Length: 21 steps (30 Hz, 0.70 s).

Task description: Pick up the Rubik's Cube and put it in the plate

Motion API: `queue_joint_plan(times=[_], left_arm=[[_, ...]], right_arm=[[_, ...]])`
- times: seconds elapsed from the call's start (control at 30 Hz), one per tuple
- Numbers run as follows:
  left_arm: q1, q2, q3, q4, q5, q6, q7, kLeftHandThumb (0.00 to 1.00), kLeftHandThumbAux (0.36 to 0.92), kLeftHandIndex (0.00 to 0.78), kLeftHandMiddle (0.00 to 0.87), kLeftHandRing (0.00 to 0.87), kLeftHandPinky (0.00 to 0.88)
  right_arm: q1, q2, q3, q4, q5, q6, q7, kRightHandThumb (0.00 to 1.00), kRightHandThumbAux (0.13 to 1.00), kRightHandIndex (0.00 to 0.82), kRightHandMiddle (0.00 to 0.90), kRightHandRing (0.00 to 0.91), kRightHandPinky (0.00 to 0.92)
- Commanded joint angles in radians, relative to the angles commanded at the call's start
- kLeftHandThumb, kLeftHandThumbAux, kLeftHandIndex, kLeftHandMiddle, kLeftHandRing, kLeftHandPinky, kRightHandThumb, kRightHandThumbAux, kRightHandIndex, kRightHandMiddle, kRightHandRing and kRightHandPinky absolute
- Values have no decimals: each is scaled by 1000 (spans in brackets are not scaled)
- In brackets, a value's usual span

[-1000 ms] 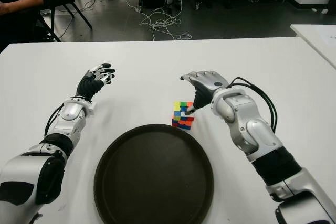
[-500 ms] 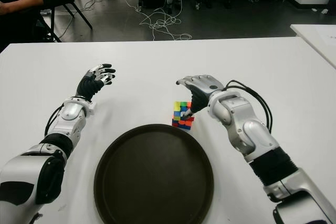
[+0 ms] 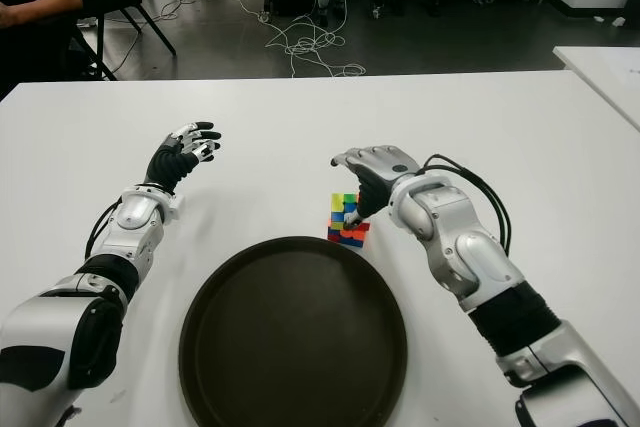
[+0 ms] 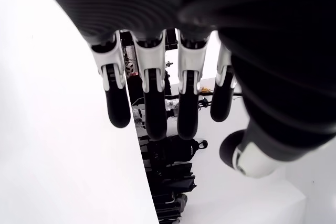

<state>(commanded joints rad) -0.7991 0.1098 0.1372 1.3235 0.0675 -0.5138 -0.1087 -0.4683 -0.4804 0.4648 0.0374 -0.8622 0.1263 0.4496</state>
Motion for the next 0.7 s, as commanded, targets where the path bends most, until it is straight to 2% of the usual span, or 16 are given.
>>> queue_joint_plan(times=[0.3, 0.7], left_arm=[[1, 0, 10, 1, -12, -3, -18, 92, 684, 240, 297, 262, 251], [0, 2, 9, 1, 0, 0, -9, 51, 689, 244, 290, 248, 233]], right_arm=[[-1, -7, 12, -13, -8, -23, 19, 0, 730, 111, 140, 136, 111], [-8, 21, 19, 30, -17, -11, 8, 0, 736, 140, 158, 153, 127]])
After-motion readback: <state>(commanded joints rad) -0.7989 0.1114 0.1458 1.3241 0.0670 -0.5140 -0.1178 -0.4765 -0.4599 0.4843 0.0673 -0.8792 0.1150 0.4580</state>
